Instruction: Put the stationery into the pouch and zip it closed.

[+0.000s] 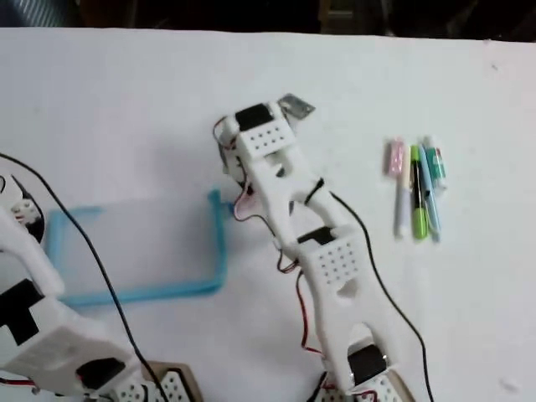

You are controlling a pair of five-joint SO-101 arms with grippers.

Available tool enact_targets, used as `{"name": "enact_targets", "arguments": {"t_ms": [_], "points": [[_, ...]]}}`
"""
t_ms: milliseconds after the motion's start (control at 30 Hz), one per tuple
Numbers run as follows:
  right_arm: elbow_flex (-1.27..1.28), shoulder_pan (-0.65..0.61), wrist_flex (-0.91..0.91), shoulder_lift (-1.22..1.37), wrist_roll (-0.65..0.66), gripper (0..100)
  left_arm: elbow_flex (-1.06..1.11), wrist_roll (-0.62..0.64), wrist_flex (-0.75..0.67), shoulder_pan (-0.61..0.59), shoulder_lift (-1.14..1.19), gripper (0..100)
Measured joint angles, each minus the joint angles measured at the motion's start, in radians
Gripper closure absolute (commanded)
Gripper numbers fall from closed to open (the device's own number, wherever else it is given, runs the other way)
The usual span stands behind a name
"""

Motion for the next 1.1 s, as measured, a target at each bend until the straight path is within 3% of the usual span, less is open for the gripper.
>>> {"name": "enact_targets", "arguments": {"t_ms": [233, 500, 733, 1100], "points": [[-0.074, -0.034, -0.005, 0.003, 0.000, 70.1, 0.000, 0.002, 0.000, 0.000, 0.000, 92], [-0.086, -0.025, -0.109, 0.189, 0.000, 70.8, 0.000, 0.002, 0.002, 0.000, 0.000, 92], [-0.095, -0.005, -0.089, 0.193, 0.028, 98.1, 0.000, 0.002, 0.002, -0.012, 0.000, 92], [-0.103, 0.015, -0.066, 0.198, 0.098, 98.1, 0.000, 0.002, 0.002, -0.012, 0.000, 92]]}}
